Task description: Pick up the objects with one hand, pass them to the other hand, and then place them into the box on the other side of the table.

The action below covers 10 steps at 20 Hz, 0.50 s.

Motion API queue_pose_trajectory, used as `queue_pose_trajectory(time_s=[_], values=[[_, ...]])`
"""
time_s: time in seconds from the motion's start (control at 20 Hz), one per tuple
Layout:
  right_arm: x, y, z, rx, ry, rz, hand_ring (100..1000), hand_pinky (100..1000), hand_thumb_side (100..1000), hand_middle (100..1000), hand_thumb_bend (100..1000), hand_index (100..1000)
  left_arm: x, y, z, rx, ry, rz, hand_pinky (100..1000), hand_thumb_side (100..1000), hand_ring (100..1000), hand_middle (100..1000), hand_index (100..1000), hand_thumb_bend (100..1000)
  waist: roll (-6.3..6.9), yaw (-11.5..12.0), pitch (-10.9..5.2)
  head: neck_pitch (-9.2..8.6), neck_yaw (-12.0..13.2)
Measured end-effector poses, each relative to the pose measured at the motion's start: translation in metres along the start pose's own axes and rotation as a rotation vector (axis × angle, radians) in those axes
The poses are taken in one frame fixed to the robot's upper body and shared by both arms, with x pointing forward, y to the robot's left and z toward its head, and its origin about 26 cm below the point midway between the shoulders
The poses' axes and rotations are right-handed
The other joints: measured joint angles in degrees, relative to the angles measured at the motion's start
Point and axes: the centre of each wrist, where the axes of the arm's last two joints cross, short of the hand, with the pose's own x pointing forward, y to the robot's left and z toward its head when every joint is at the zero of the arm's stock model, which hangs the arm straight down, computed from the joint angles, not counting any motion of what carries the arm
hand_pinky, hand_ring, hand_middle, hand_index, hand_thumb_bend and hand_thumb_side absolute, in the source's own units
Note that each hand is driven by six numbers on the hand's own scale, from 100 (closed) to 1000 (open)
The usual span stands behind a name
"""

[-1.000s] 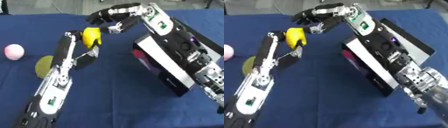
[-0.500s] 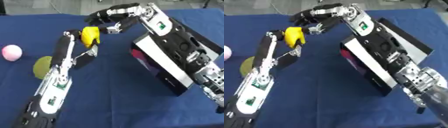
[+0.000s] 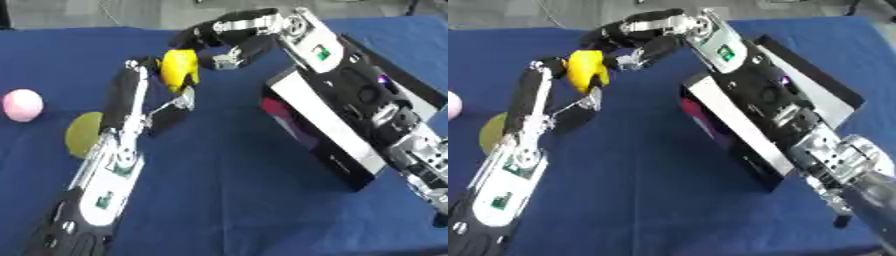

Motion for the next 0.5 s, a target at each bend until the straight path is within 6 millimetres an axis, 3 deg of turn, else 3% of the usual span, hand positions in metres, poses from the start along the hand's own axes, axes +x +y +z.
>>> queue_pose_trajectory(time_s=[0.5], values=[[0.0007,0.0008,-0.0013,0.016,-0.006,0.004,1000,1000,712,1000,100,1000,-0.003,-0.0075,-0.0011,0.021,0.032,-0.001,731,366,646,438,551,100,-0.37,-0.3,0.15,0.0,0.0]])
